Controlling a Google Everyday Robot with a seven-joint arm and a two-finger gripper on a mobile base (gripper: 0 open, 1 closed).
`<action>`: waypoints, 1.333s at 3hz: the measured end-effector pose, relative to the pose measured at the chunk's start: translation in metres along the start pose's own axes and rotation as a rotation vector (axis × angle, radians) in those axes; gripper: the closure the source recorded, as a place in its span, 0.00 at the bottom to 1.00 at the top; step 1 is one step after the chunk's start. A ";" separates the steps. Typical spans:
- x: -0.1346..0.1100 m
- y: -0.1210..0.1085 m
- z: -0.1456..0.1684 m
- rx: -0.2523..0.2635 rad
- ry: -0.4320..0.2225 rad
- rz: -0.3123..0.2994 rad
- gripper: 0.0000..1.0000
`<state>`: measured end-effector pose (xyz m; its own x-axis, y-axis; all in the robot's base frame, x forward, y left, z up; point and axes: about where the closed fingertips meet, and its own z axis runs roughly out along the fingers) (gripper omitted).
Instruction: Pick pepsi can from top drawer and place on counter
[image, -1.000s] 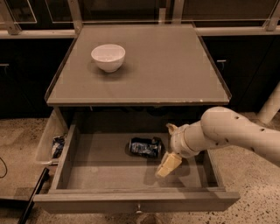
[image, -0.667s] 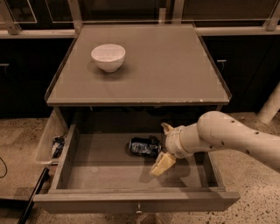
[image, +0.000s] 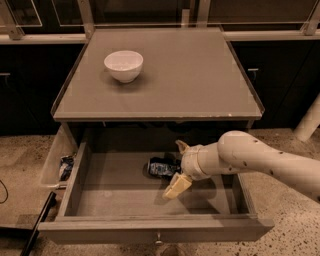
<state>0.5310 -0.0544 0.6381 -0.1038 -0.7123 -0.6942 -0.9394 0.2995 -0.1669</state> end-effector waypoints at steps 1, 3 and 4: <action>0.003 -0.004 0.016 -0.021 -0.012 0.005 0.00; 0.006 -0.013 0.032 -0.070 -0.043 0.048 0.11; 0.006 -0.013 0.032 -0.070 -0.043 0.048 0.34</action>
Offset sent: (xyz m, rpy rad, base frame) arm 0.0312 0.0108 -0.0289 0.0906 0.0953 0.0217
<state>0.5532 -0.0427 0.6140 -0.1360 -0.6698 -0.7300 -0.9545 0.2858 -0.0844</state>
